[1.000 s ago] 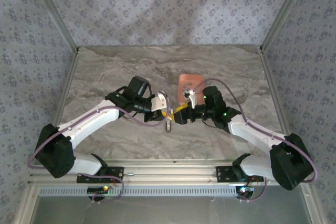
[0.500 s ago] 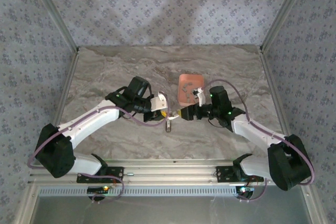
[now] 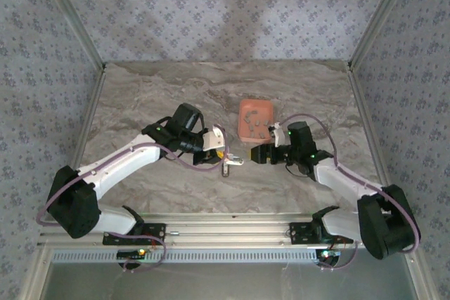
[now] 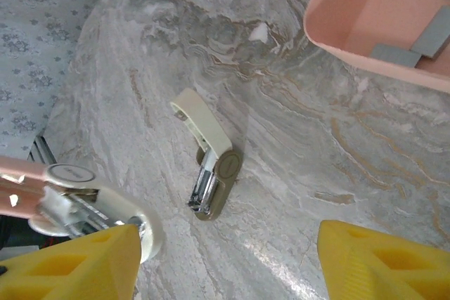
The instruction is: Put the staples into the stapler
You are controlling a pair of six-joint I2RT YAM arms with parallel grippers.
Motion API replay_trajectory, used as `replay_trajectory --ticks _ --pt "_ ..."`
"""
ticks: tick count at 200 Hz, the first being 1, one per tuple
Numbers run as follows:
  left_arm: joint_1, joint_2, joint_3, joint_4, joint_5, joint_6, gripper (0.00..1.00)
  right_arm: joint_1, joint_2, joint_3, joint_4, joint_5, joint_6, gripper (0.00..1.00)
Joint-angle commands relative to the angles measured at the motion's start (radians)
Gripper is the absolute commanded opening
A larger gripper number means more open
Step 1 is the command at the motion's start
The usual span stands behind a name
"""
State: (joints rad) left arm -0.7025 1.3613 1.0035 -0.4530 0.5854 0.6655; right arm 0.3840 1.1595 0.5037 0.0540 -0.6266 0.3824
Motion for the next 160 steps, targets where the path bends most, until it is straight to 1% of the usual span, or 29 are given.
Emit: replay_trajectory --ticks 1,21,44,60,75,89,117,147,160 --pt "-0.006 -0.031 0.028 -0.016 0.010 0.013 0.17 0.007 -0.106 -0.023 -0.003 0.029 -0.093 0.66" --pt "-0.006 -0.033 0.030 -0.015 0.015 0.018 0.17 0.036 -0.194 -0.037 -0.026 0.070 -0.248 0.64" --pt "-0.007 -0.035 0.032 -0.014 0.043 0.030 0.17 0.113 -0.263 -0.048 -0.023 0.062 -0.520 0.63" --pt "-0.008 -0.039 0.030 -0.012 0.064 0.042 0.17 0.174 -0.269 -0.042 -0.018 0.057 -0.709 0.61" --pt "-0.008 -0.041 0.030 -0.010 0.088 0.051 0.17 0.216 -0.239 -0.022 -0.010 0.049 -0.813 0.59" --pt "-0.011 -0.044 0.028 -0.009 0.107 0.062 0.17 0.240 -0.184 0.017 -0.012 0.040 -0.852 0.59" --pt "-0.015 -0.047 0.033 -0.007 0.124 0.075 0.18 0.265 -0.067 0.094 -0.023 0.009 -0.866 0.60" --pt "-0.016 -0.043 0.039 -0.010 0.141 0.080 0.18 0.272 0.004 0.117 0.042 -0.021 -0.860 0.60" --pt "-0.018 -0.040 0.040 -0.011 0.146 0.079 0.18 0.272 0.028 0.135 0.044 -0.047 -0.858 0.58"
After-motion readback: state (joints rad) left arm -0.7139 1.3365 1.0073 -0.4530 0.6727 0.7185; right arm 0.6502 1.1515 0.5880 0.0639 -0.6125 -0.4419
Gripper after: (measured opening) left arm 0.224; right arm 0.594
